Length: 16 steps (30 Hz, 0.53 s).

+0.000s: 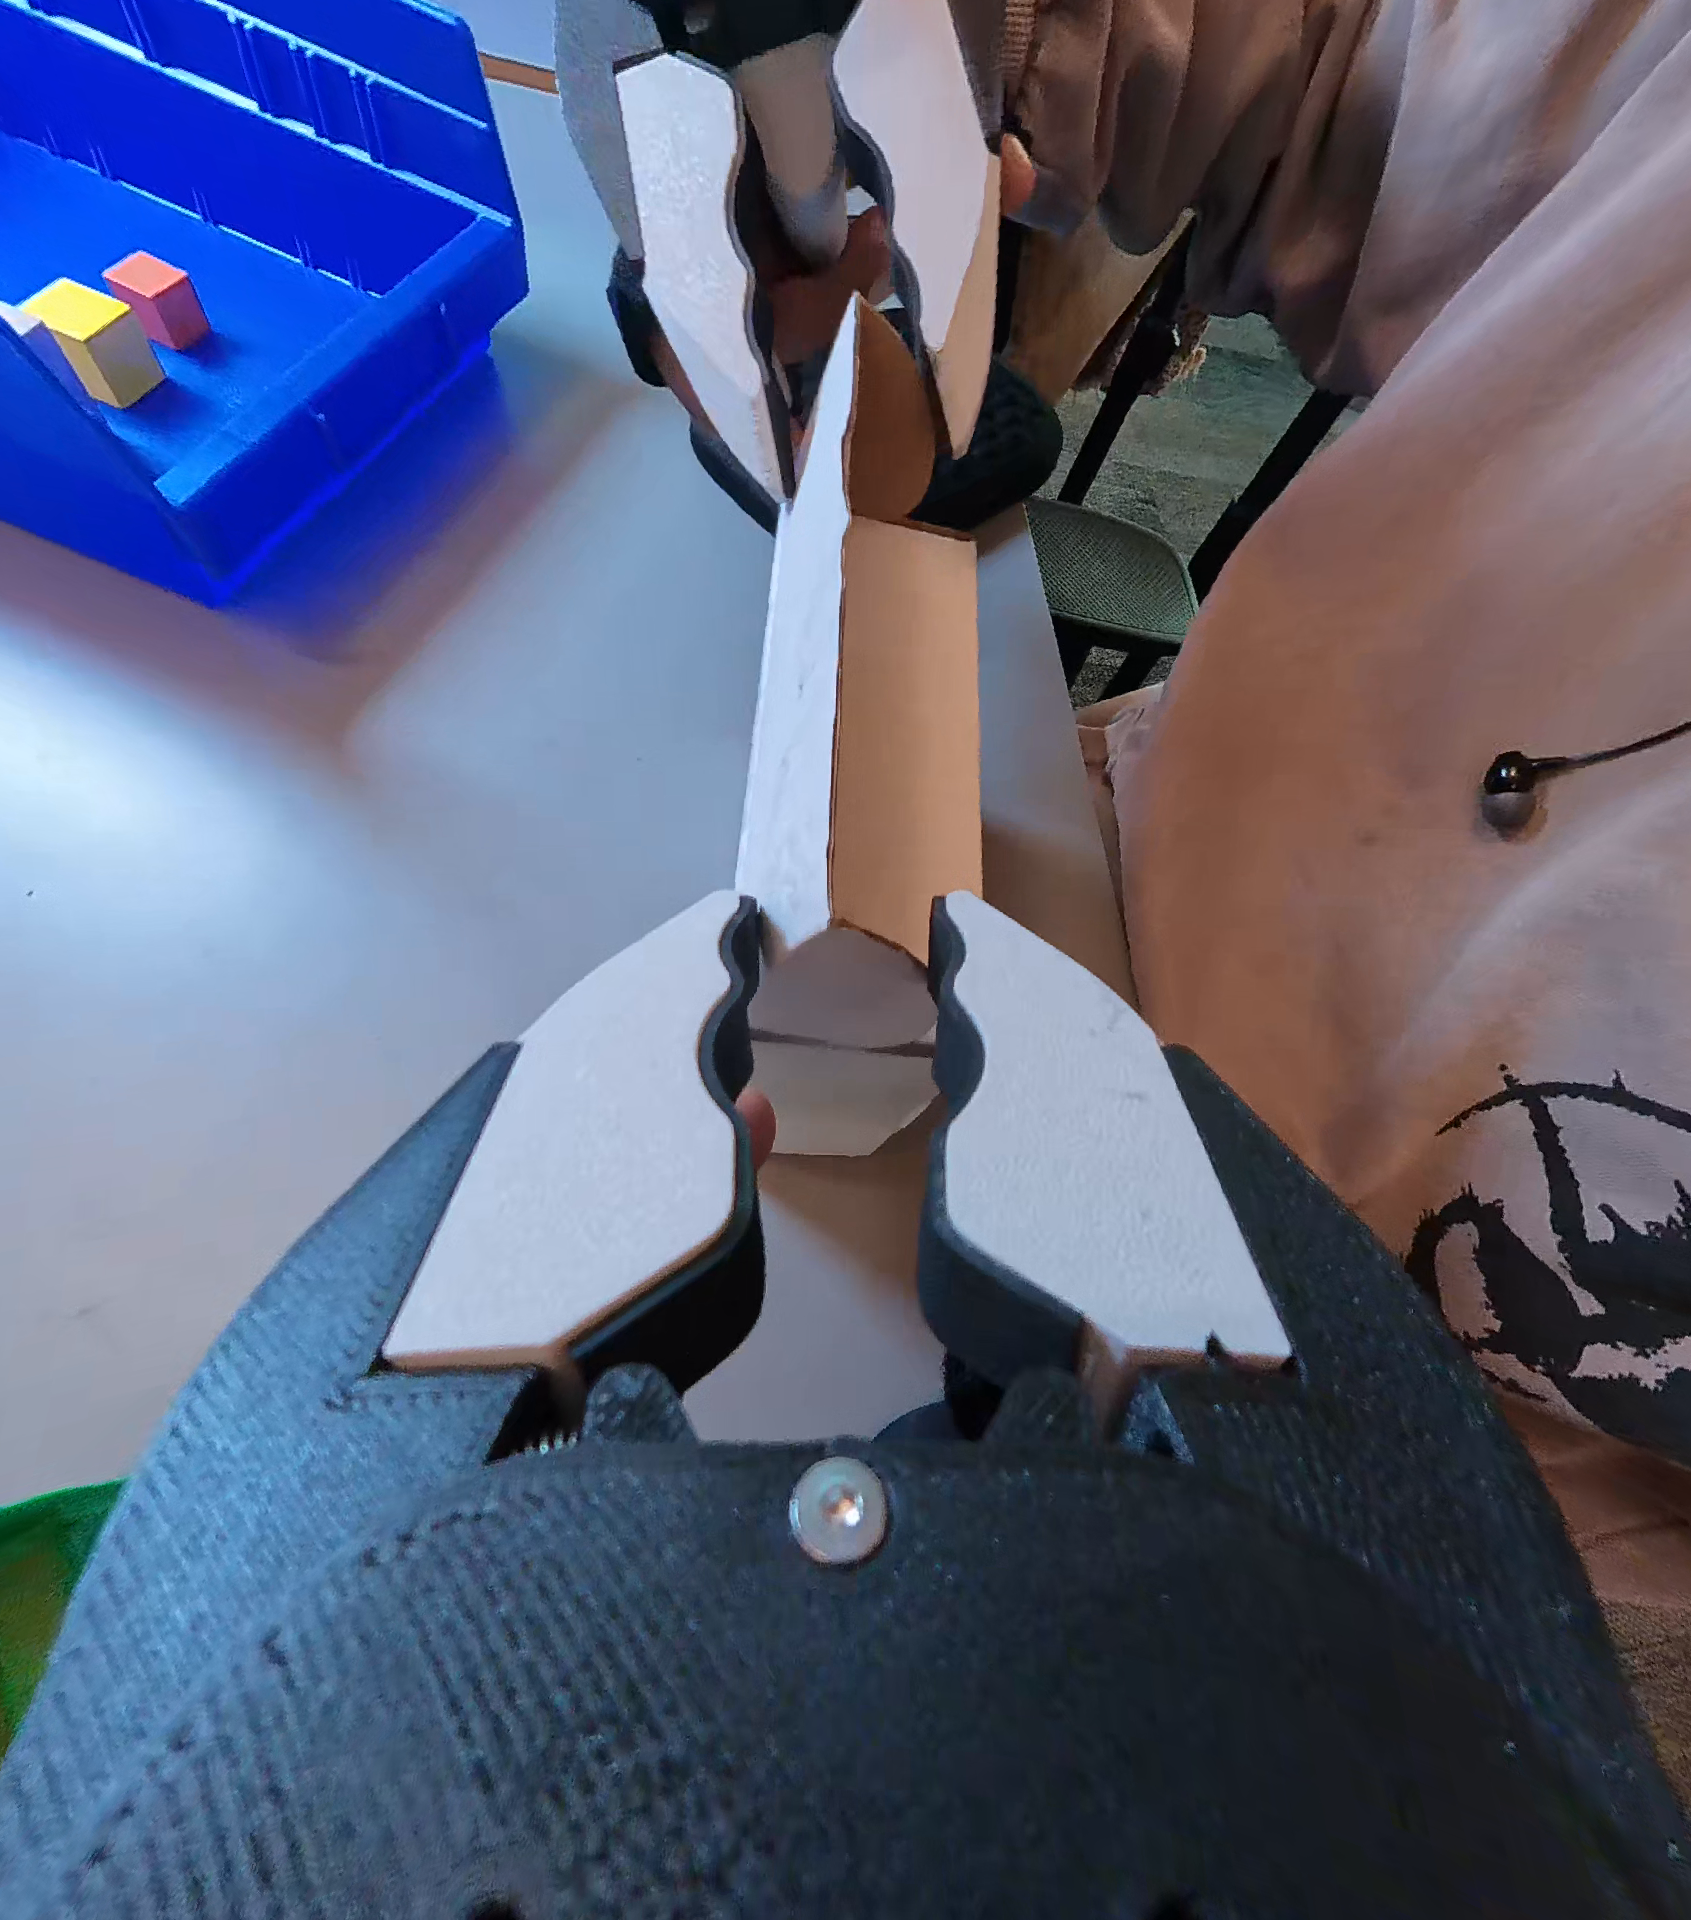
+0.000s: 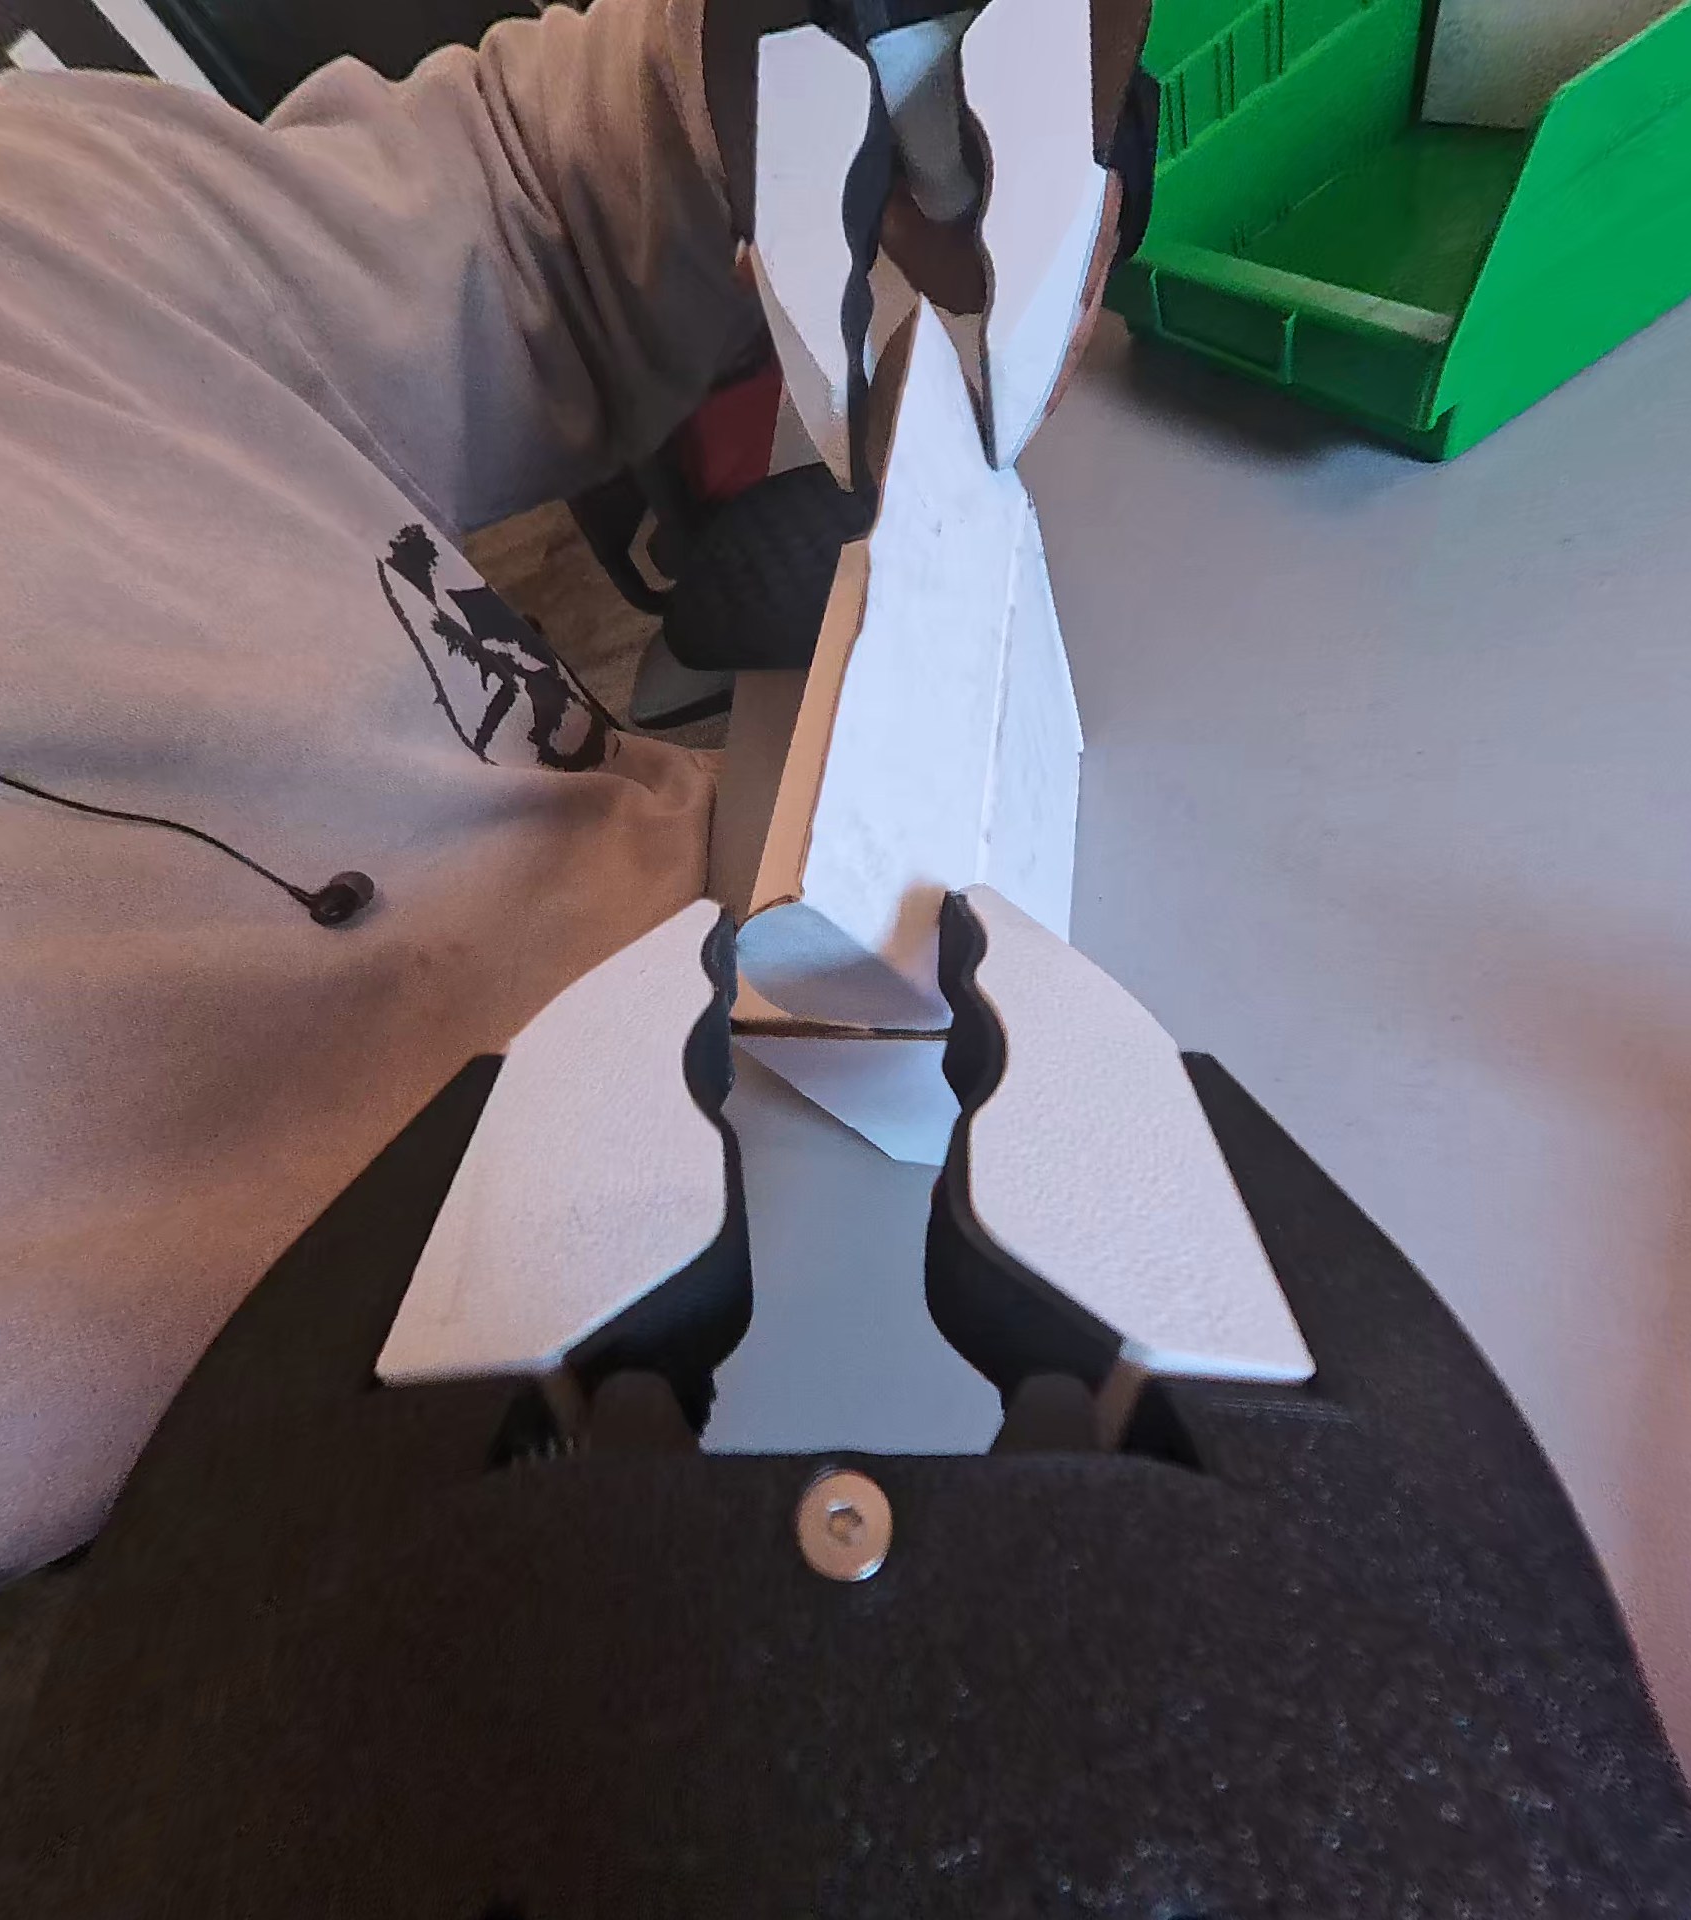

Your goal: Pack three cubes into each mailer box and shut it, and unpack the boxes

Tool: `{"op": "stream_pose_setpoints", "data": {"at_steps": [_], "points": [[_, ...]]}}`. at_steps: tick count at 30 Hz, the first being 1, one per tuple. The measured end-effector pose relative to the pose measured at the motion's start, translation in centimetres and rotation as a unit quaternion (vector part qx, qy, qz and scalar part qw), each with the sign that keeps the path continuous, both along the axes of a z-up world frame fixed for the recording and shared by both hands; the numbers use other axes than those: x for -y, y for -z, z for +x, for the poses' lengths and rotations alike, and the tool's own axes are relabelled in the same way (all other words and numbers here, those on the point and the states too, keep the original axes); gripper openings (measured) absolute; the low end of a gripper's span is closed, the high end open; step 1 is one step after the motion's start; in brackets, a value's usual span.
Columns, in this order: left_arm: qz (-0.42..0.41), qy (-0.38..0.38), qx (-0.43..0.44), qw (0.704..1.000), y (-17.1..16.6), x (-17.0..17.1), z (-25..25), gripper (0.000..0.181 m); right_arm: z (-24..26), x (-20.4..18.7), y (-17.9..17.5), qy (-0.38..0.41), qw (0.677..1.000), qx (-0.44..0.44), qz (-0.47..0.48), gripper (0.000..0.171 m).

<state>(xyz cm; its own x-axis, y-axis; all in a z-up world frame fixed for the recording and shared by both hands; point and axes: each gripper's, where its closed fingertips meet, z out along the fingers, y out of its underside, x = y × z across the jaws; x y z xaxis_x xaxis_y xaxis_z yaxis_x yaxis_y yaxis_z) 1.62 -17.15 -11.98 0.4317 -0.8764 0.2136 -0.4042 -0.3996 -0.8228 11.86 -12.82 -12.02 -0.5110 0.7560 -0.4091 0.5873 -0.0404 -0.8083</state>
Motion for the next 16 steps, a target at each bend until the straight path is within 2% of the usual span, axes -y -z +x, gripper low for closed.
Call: {"op": "stream_pose_setpoints", "data": {"at_steps": [7, 12, 16], "points": [[0.009, -0.020, -0.008, 1.000, 0.2, 0.0, 0.4, 0.031, 0.4, 0.2, 0.3, -0.022, 0.996, -0.008, 0.084, 0.038], [0.082, -0.011, -0.049, 0.995, 0.5, 0.4, 0.5, 0.032, 0.5, 0.5, 0.7, -0.008, 0.991, -0.023, 0.128, 0.038], [0.196, 0.003, -0.126, 0.972, 1.3, 0.6, 0.5, 0.033, 0.6, 0.4, 1.4, -0.003, 0.973, -0.051, 0.226, 0.040]]}}
